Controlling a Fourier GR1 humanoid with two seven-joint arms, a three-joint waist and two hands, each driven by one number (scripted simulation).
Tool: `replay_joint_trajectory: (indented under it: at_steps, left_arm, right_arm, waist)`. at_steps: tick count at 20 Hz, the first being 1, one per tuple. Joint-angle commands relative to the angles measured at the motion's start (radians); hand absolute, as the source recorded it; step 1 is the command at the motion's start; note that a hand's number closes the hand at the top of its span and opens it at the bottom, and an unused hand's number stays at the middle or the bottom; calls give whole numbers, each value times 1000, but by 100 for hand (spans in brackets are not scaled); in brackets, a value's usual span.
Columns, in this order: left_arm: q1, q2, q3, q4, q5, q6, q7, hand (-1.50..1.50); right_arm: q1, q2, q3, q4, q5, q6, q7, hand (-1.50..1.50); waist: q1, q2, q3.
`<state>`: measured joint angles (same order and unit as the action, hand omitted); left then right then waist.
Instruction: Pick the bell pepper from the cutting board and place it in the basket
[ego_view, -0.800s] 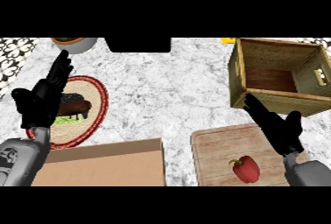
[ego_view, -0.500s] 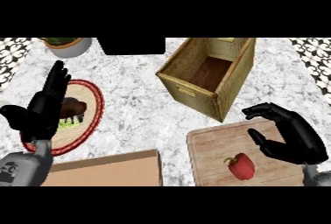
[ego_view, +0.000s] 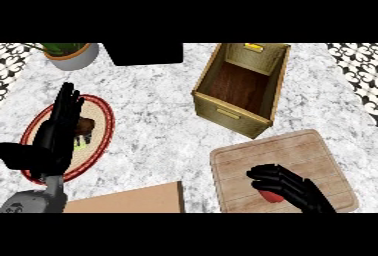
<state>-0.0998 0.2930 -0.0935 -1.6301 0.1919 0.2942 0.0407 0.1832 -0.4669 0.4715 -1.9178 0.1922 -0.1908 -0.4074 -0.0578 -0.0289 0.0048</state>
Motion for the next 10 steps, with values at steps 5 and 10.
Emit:
replay_joint_trajectory:
  at_steps: [5,10]
  left_arm:
    - [95,-33,2,-5,9,11,-47,0]
    - [94,-12,-2,-51,6,5,-21,0]
  right_arm:
    - [227,-71,-163,-173,383,-324,218,-150]
    - [407,-214,-239,-341,587,-221,439,-150]
  waist:
    - [-47,5,-16]
    - [-40,10,-18]
